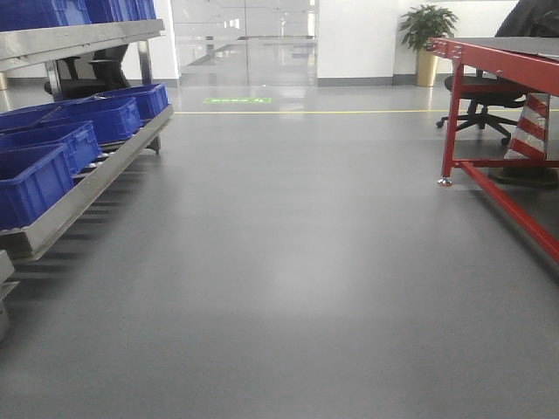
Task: Move two blue bins to right shelf middle
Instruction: 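Drive across the floor carrying the teal bin in both grippers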
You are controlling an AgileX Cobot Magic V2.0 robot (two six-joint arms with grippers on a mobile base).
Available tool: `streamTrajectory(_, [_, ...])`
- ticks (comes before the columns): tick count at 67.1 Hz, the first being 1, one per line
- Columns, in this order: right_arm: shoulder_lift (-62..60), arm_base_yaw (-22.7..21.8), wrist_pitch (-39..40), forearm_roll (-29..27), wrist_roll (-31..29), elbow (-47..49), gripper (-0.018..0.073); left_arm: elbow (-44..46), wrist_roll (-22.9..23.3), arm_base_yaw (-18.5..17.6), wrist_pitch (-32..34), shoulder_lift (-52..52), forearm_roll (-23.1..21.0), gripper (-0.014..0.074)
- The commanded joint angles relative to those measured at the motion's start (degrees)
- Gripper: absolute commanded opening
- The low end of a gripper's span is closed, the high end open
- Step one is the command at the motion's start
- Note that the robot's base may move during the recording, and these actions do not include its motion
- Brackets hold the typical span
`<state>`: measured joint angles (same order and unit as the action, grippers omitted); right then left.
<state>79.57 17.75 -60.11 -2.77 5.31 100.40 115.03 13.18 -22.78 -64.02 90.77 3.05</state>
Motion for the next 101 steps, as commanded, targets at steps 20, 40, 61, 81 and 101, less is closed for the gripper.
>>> streamTrajectory(20, [-0.68, 0.07, 1.87, -1.45, -1.28, 0.65, -0.0154, 0.64, -0.49, -0.19, 3.44, -0.85, -2.18, -0.0111])
streamTrajectory(40, [-0.68, 0.07, 1.87, -1.45, -1.28, 0.65, -0.0154, 0.64, -0.49, -0.19, 3.44, -0.85, -2.18, -0.0111])
streamTrajectory(61, [-0.68, 0.07, 1.87, -1.45, -1.28, 0.65, -0.0154, 0.64, -0.49, -0.19, 3.44, -0.85, -2.18, -0.0111])
streamTrajectory(81, [-0.68, 0.07, 1.87, -1.45, -1.28, 0.65, -0.0154, 0.64, -0.49, -0.19, 3.44, -0.85, -2.18, -0.0111])
streamTrajectory(101, [-0.68, 0.07, 2.17, -1.44, -1.28, 0.65, -0.0154, 0.64, -0.49, -0.19, 3.44, -0.85, -2.18, -0.0111])
